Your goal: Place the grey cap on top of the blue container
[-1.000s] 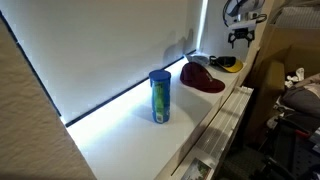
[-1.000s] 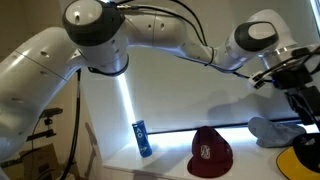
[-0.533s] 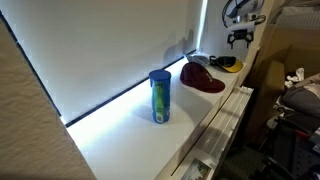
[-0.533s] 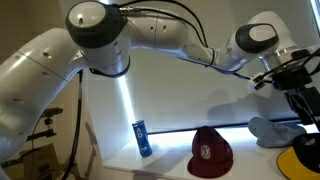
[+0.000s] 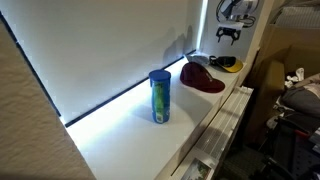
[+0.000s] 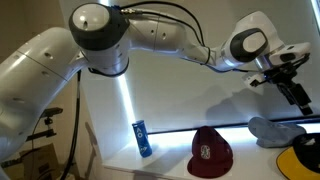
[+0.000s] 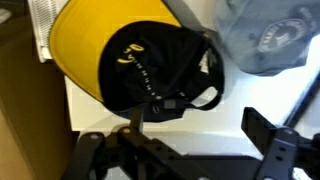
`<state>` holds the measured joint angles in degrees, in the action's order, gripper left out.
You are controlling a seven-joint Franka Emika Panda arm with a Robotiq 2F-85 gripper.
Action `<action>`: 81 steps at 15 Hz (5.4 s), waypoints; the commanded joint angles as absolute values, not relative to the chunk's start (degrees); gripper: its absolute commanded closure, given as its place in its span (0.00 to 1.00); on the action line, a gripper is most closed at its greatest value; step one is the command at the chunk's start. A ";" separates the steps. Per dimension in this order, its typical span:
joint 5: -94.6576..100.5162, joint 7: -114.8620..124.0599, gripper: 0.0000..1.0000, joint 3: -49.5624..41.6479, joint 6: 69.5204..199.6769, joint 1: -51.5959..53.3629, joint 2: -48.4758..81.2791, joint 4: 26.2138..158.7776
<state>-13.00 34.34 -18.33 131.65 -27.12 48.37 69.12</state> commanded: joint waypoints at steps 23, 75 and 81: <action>-11.34 44.37 0.00 -13.52 123.51 -21.12 61.69 55.12; -19.84 51.46 0.72 -4.60 130.07 -30.44 70.80 44.81; -18.20 57.40 0.32 -7.52 133.44 -28.43 71.01 45.87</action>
<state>-18.55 55.25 -6.42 132.20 -29.13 71.37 45.00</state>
